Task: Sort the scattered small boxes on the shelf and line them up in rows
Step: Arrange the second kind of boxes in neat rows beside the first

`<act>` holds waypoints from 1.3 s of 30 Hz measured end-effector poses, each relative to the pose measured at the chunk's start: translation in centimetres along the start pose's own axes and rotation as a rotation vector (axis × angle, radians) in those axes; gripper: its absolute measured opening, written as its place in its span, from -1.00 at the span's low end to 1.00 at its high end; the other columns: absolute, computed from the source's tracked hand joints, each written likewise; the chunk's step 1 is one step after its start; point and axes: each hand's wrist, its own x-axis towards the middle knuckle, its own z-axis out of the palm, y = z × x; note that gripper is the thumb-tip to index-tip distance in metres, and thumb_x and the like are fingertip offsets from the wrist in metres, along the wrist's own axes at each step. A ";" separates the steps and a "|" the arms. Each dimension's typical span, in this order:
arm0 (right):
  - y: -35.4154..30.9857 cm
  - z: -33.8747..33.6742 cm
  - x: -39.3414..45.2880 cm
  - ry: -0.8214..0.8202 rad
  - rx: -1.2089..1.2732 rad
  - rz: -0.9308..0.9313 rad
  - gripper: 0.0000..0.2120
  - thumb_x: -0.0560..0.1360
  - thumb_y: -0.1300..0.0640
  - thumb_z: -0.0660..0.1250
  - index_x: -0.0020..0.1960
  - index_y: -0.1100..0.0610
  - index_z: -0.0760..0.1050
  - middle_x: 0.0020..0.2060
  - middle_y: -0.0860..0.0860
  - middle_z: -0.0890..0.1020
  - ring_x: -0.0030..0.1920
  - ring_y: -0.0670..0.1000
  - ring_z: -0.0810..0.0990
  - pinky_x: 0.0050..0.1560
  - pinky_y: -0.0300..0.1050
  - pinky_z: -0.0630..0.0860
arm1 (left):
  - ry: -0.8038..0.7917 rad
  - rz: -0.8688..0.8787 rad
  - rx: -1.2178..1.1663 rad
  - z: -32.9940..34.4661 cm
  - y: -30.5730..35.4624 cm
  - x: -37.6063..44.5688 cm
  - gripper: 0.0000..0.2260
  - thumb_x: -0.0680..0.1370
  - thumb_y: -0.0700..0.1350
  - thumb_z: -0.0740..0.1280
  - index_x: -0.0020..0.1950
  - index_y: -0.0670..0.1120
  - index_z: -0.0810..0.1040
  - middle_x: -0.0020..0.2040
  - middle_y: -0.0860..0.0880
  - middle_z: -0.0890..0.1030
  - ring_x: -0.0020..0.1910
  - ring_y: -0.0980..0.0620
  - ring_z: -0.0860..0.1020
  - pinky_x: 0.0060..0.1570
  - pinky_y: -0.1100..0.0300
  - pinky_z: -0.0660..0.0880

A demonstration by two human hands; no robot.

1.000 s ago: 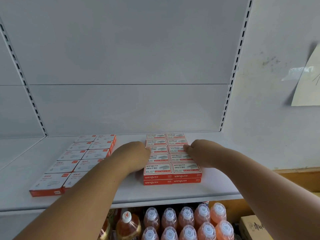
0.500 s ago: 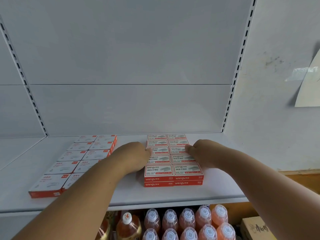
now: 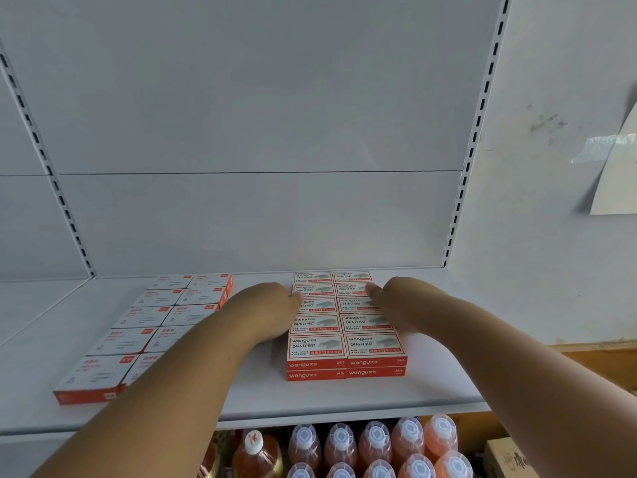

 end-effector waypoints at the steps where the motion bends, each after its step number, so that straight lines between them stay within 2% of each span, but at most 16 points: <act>1: -0.1 -0.2 0.1 0.014 0.000 -0.001 -0.49 0.60 -0.28 -0.10 -0.12 0.05 0.44 -0.28 -0.08 0.52 -0.27 -0.09 0.49 -0.20 -0.09 0.41 | 0.025 -0.010 0.016 -0.1 0.1 0.1 -0.61 0.66 0.18 0.01 -0.13 0.01 0.49 -0.24 0.10 0.52 -0.25 0.15 0.48 -0.26 0.19 0.36; 3: -0.3 -0.4 0.3 0.038 -0.013 -0.011 -0.49 0.61 -0.26 -0.11 -0.06 0.07 0.45 -0.28 -0.07 0.51 -0.23 -0.04 0.51 -0.15 -0.07 0.43 | 0.059 -0.033 0.053 -0.2 0.4 0.4 -0.61 0.66 0.17 0.01 -0.11 -0.01 0.49 -0.25 0.07 0.52 -0.26 0.12 0.48 -0.26 0.18 0.35; 8: -0.7 -0.1 0.5 0.022 -0.078 -0.025 -0.52 0.62 -0.23 -0.08 -0.04 0.07 0.47 -0.12 -0.01 0.58 -0.07 0.04 0.56 -0.09 -0.08 0.43 | 0.000 -0.045 0.049 0.1 0.8 1.0 -0.64 0.66 0.14 0.04 -0.15 0.01 0.48 -0.23 0.06 0.55 -0.22 0.11 0.53 -0.30 0.20 0.37; 12: -0.5 -0.3 1.0 -0.024 -0.071 -0.028 -0.52 0.61 -0.24 -0.07 -0.03 0.08 0.45 -0.12 -0.01 0.56 -0.06 0.05 0.55 -0.06 -0.07 0.43 | -0.025 -0.039 0.035 -0.4 0.7 1.4 -0.67 0.66 0.12 0.04 -0.02 -0.01 0.51 -0.11 0.02 0.55 -0.11 0.04 0.54 -0.14 0.17 0.40; 15: -0.5 -0.5 1.6 -0.044 -0.067 -0.016 -0.47 0.60 -0.28 -0.11 -0.01 0.07 0.45 -0.15 -0.02 0.53 -0.07 0.05 0.53 -0.04 -0.07 0.42 | 0.008 -0.055 0.078 -0.9 0.8 1.9 -0.57 0.66 0.17 -0.01 0.09 -0.04 0.56 -0.08 0.00 0.54 -0.12 0.03 0.50 -0.09 0.16 0.37; 17: -0.6 -1.0 2.1 0.028 -0.063 0.012 -0.45 0.59 -0.29 -0.12 0.01 0.08 0.47 -0.20 -0.03 0.52 -0.10 0.05 0.53 -0.07 -0.05 0.44 | 0.083 -0.081 0.099 -1.0 0.9 2.3 -0.53 0.66 0.17 -0.02 0.12 -0.10 0.56 -0.11 0.00 0.55 -0.12 0.00 0.50 -0.10 0.15 0.37; 19: -1.0 -1.6 2.4 0.167 -0.054 -0.006 -0.45 0.60 -0.26 -0.10 0.06 0.12 0.47 -0.19 0.00 0.54 -0.10 0.06 0.54 -0.08 -0.01 0.49 | 0.185 -0.078 0.053 -0.9 1.3 2.8 -0.61 0.65 0.13 0.03 0.11 -0.10 0.51 -0.15 0.02 0.53 -0.13 0.00 0.52 -0.14 0.12 0.42; 21: -1.6 -1.8 2.4 0.230 -0.005 -0.098 -0.49 0.61 -0.21 -0.04 0.20 0.14 0.45 -0.01 0.05 0.57 0.02 0.10 0.54 0.07 0.06 0.52 | 0.228 -0.012 -0.082 -0.5 1.9 3.2 -0.71 0.64 0.08 0.10 0.19 -0.06 0.47 0.06 -0.01 0.56 0.01 -0.02 0.54 -0.02 0.05 0.50; 23: -2.3 -1.4 2.2 0.146 0.112 -0.181 -0.52 0.63 -0.15 0.02 0.37 0.15 0.37 0.25 0.10 0.51 0.24 0.14 0.48 0.24 0.06 0.43 | 0.193 0.063 -0.245 0.0 2.4 3.5 -0.67 0.65 0.02 0.16 0.40 -0.02 0.40 0.37 -0.02 0.46 0.25 -0.04 0.48 0.22 0.05 0.45; 25: -2.8 -1.0 2.0 0.021 0.248 -0.202 -0.58 0.65 -0.05 0.04 0.39 0.16 0.37 0.31 0.12 0.48 0.29 0.16 0.46 0.25 0.01 0.39 | 0.155 0.113 -0.299 0.5 2.6 3.6 -0.61 0.65 -0.01 0.18 0.49 0.03 0.32 0.47 0.02 0.37 0.33 0.00 0.44 0.25 0.10 0.42; 28: -2.9 -0.5 2.0 -0.065 0.323 -0.207 -0.70 0.65 0.07 0.05 0.20 0.19 0.46 0.17 0.13 0.55 0.12 0.13 0.56 0.17 0.03 0.50 | 0.137 0.140 -0.302 1.2 2.5 3.8 -0.65 0.65 -0.01 0.18 0.45 0.05 0.38 0.38 0.05 0.46 0.11 0.11 0.49 -0.01 0.23 0.41; 32: -2.8 -0.1 2.4 -0.014 0.340 -0.215 -0.75 0.62 0.03 0.13 0.16 0.13 0.48 0.15 0.08 0.51 0.08 0.09 0.54 0.12 -0.01 0.49 | 0.161 0.148 -0.324 1.5 2.4 4.1 -0.68 0.65 -0.04 0.20 0.41 0.04 0.42 0.31 0.05 0.49 0.04 0.14 0.48 -0.20 0.37 0.35; 33: -2.7 0.0 2.5 -0.006 0.334 -0.213 -0.71 0.62 0.01 0.14 0.23 0.11 0.47 0.20 0.05 0.50 0.13 0.08 0.52 0.16 -0.02 0.47 | 0.157 0.147 -0.333 1.5 2.4 4.1 -0.68 0.65 -0.04 0.20 0.41 0.04 0.43 0.30 0.05 0.48 0.05 0.13 0.48 -0.21 0.38 0.35; 35: -2.7 0.0 2.7 0.005 0.330 -0.205 -0.61 0.60 -0.01 0.16 0.40 0.08 0.40 0.30 0.01 0.46 0.22 0.06 0.49 0.22 -0.04 0.43 | 0.141 0.142 -0.353 1.5 2.3 4.2 -0.69 0.64 -0.05 0.20 0.39 0.04 0.43 0.30 0.04 0.48 0.10 0.10 0.50 -0.10 0.31 0.42; 39: -2.7 0.2 3.1 0.024 0.294 -0.223 -0.58 0.59 0.00 0.17 0.42 0.07 0.38 0.32 0.02 0.46 0.27 0.05 0.46 0.21 -0.10 0.39 | 0.124 0.133 -0.349 1.5 2.3 4.3 -0.70 0.64 -0.06 0.19 0.38 0.04 0.43 0.30 0.02 0.48 0.17 0.05 0.49 0.09 0.16 0.47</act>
